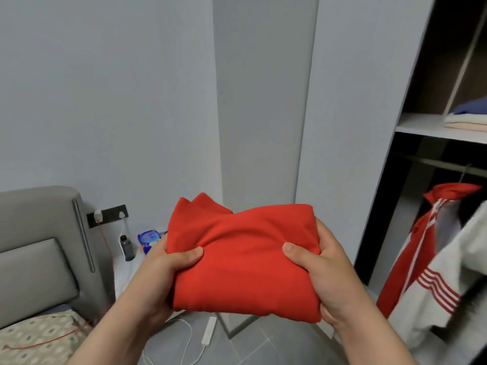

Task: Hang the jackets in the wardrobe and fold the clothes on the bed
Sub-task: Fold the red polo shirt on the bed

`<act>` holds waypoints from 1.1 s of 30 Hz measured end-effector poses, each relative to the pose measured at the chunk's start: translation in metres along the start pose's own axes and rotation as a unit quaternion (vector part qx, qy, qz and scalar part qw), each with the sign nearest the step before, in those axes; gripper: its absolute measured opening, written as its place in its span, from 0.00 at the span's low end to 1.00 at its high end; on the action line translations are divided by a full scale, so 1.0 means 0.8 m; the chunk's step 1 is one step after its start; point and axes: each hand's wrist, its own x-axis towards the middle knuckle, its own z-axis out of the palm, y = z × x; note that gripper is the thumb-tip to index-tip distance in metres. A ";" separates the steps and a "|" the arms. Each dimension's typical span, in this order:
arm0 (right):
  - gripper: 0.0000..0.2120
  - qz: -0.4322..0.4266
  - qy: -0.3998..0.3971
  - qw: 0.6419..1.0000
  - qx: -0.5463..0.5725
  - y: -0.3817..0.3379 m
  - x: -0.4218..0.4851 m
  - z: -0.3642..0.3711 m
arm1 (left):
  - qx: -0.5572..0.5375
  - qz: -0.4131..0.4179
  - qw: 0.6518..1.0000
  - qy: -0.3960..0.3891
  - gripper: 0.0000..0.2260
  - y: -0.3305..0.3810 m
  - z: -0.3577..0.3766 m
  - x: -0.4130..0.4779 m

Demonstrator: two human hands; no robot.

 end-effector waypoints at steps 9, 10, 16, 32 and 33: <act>0.22 -0.021 0.125 0.989 -0.080 -0.007 0.101 -0.089 | -0.058 -0.053 0.987 -0.137 0.24 -0.042 0.088 0.194; 0.22 -0.021 0.138 0.986 -0.087 -0.006 0.118 -0.096 | -0.068 -0.058 0.985 -0.149 0.23 -0.047 0.094 0.220; 0.24 -0.011 0.187 0.977 -0.102 -0.006 0.216 -0.126 | -0.081 -0.061 0.977 -0.188 0.26 -0.061 0.127 0.356; 0.33 -0.078 0.354 0.921 -0.141 -0.024 0.296 -0.225 | -0.072 -0.100 0.924 -0.361 0.45 -0.101 0.256 0.510; 0.32 -0.085 0.361 0.917 -0.149 -0.027 0.298 -0.234 | -0.042 -0.086 0.928 -0.360 0.50 -0.100 0.268 0.514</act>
